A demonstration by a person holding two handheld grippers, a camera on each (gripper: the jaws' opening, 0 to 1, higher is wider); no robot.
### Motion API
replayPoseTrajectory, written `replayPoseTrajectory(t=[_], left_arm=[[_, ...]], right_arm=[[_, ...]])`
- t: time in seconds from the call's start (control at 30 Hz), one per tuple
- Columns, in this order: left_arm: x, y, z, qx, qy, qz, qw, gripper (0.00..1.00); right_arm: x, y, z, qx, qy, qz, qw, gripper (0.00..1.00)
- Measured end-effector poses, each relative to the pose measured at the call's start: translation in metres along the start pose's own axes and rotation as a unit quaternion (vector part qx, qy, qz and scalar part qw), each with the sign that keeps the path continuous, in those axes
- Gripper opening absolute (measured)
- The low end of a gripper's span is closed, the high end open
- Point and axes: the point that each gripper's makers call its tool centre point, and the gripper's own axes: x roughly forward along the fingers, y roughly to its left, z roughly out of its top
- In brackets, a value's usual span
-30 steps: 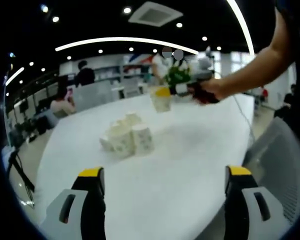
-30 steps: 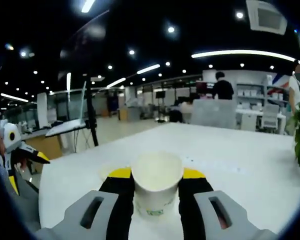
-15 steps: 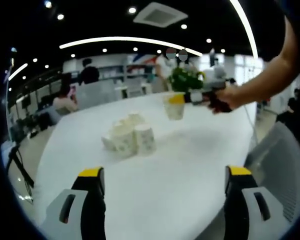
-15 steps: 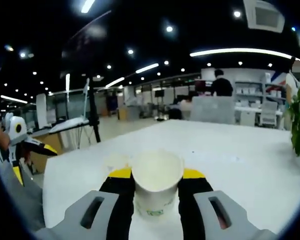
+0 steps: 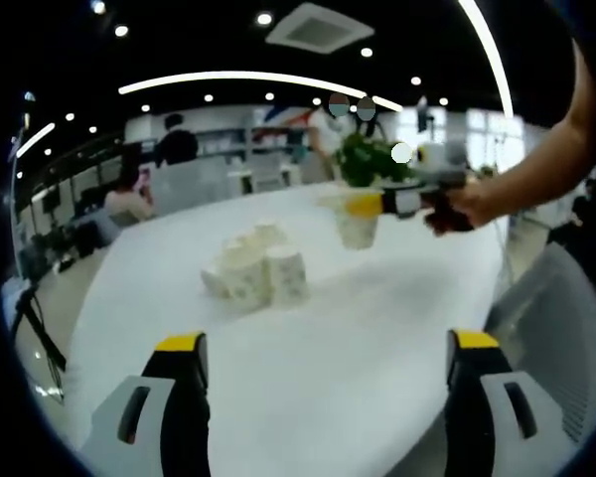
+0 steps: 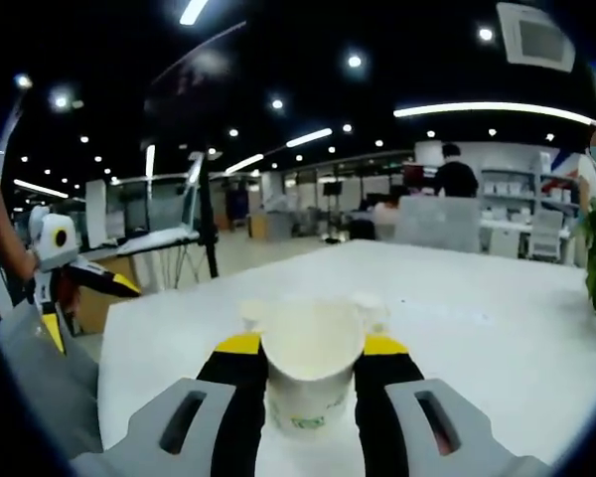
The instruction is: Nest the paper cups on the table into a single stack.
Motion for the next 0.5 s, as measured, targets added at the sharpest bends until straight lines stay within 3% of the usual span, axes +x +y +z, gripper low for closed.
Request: replayPoseTrajectory(t=[0.5], left_arm=[[0.001, 0.0, -0.001, -0.002, 0.002, 0.0, 1.0, 0.99]], right_arm=[[-0.01, 0.043, 0.001, -0.019, -0.008, 0.044, 0.9988, 0.31]])
